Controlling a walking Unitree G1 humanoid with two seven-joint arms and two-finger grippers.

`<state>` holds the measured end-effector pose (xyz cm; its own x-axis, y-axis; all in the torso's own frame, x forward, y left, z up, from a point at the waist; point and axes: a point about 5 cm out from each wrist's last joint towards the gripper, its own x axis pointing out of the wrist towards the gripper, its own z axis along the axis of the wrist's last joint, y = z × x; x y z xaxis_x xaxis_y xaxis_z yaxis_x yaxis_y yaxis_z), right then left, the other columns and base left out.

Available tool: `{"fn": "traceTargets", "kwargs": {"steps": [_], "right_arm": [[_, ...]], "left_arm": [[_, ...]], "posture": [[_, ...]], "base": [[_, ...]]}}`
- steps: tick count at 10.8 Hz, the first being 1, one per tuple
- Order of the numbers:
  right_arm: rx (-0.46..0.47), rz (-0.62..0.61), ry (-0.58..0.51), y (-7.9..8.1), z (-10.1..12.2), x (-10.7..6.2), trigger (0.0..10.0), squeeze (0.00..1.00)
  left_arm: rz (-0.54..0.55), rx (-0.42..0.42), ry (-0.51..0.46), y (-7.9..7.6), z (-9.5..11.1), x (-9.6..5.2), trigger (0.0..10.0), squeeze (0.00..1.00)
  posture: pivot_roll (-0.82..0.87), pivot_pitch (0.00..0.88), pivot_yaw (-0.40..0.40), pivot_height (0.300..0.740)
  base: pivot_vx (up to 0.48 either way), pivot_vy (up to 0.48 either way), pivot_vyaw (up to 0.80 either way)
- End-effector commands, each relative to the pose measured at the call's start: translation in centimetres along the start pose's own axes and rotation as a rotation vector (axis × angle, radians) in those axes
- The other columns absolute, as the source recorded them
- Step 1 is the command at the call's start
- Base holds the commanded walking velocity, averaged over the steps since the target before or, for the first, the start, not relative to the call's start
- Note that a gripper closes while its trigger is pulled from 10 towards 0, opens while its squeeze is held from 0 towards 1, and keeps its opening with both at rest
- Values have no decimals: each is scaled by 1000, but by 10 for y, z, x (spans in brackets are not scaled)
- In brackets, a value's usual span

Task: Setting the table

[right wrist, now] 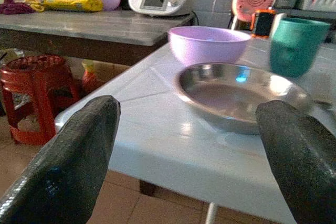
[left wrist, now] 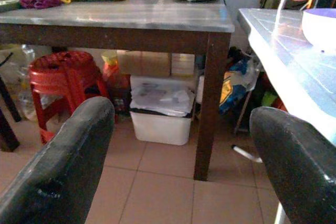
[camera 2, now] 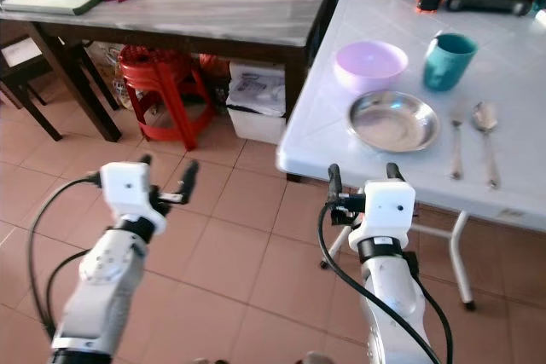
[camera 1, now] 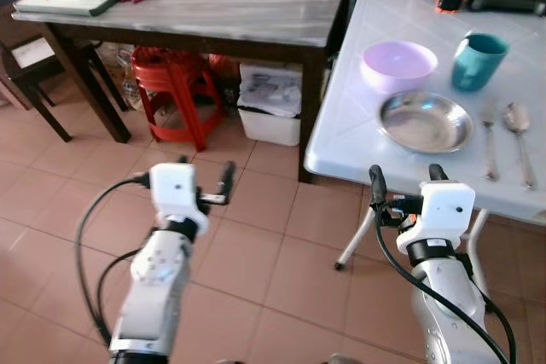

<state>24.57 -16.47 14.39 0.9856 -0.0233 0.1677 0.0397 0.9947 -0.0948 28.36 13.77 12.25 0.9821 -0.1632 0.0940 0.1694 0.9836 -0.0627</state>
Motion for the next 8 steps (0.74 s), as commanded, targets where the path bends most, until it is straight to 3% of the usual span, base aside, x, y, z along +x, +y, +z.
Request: {"fn": "traceTargets", "kwargs": {"steps": [1, 2, 8], "right_arm": [[-8, -15, -5, -5, 2, -1, 10000, 0], [-8, -13, -2, -5, 1, -1, 10000, 0], [15, -15, 2, -4, 0, 2, 10000, 0]], "left_arm": [[-12, -10, 19, -4, -2, 1, 10000, 0], [-11, -7, 21, -2, -3, 0, 10000, 0], [-62, -27, 7, -4, 0, 1, 10000, 0]], "posture": [[-67, 122, 77, 740], [-62, 125, 76, 740], [-57, 115, 80, 740]], "base": [[0, -480, 0], [0, -480, 0], [0, 0, 0]]}}
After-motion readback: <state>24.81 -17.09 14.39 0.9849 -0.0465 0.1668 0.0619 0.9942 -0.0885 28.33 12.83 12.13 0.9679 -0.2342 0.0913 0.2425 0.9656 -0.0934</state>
